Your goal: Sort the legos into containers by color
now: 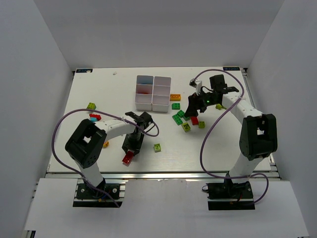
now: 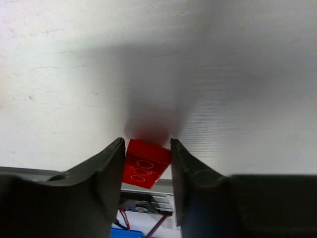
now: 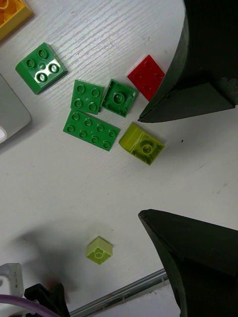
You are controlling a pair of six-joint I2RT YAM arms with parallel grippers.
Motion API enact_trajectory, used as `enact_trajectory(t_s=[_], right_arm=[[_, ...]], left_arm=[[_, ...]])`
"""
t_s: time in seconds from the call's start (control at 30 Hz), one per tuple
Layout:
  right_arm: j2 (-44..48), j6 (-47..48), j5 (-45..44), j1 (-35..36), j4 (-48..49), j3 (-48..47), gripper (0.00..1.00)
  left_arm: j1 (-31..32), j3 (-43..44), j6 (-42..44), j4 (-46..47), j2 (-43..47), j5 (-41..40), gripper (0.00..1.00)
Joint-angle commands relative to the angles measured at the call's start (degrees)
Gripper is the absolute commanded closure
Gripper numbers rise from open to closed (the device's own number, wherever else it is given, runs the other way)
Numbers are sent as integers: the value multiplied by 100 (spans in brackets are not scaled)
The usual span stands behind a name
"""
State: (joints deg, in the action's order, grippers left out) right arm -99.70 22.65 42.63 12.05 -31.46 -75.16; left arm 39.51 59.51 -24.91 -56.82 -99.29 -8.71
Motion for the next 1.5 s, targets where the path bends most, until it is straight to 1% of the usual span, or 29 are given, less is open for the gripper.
enact_trajectory(t_s=[0.0,0.03,0.07,0.1,0.17,0.27,0.33,0.37,0.4,0.43,0.47,0.5,0.53,0.57,0.6,0.63,0.67,0.77,0.8,0.83,0.93,0.97,1.0,1.17,1.33,1.47], right_arm=[[197,-59,149,-28,97,-25,24],[197,-59,158,-19,97,-26,24],[205,-59,149,-19,97,-17,24],[205,-59,149,-28,97,-17,24],[240,-59,140,-28,97,-17,25],[284,-68,175,-19,105,-34,25],[302,-77,219,-19,114,-61,27],[328,-77,211,-28,105,-78,28],[346,-94,193,-28,192,-78,30],[363,-182,149,-19,254,-87,36],[390,-209,132,-28,290,-87,40],[407,-218,131,-28,368,-96,46],[416,-287,140,-28,412,-105,60],[442,-305,149,-19,456,-105,69],[460,-314,158,-28,500,-105,85],[504,-332,184,-19,570,-105,94],[530,-349,184,-28,606,-87,100],[636,-454,184,-19,843,9,100],[671,-498,184,-19,913,53,100],[723,-525,175,-19,983,114,100],[803,-604,193,-19,1125,168,100],[820,-613,193,-19,1177,211,100],[847,-622,184,-28,1204,238,100],[935,-657,193,-19,1309,352,100],[961,-683,184,-19,1362,370,100],[935,-692,175,-28,1353,344,100]], left_arm=[[22,-9,-76,109,172,-192,54],[22,0,-102,127,190,-192,58],[22,17,-128,136,216,-201,67],[22,52,-155,136,269,-201,71],[22,253,-269,145,357,-184,76],[13,640,-445,180,611,-79,82],[-92,1132,-646,433,874,97,86],[-258,1264,-743,591,971,367,89],[-390,1465,-874,802,1086,553,95],[-548,1502,-1206,1308,1296,729,100],[-915,1520,-1392,1609,1393,1113,100],[-1119,1494,-1603,1960,1481,1291,100],[-1338,1381,-2031,2686,1552,1441,100],[-1523,1336,-2236,2989,1622,1512,100],[-1847,1309,-2455,3271,1632,1486,100],[-1989,1353,-2884,3639,1588,1408,100],[-2199,1397,-3062,3799,1448,1320,100],[-2403,1555,-3897,4327,1175,951,100],[-2465,1555,-4134,4494,992,637,100],[-2483,1564,-4571,4695,920,495,100],[-2483,1739,-5259,4846,543,29,100],[-2474,1862,-5331,4873,446,-51,100],[-2457,1906,-5575,4882,297,-113,100],[-2439,2056,-5885,5031,-3,-394,100],[-2404,2293,-5929,4891,-319,-360,100],[-2264,2285,-5964,4785,-469,-351,100]])
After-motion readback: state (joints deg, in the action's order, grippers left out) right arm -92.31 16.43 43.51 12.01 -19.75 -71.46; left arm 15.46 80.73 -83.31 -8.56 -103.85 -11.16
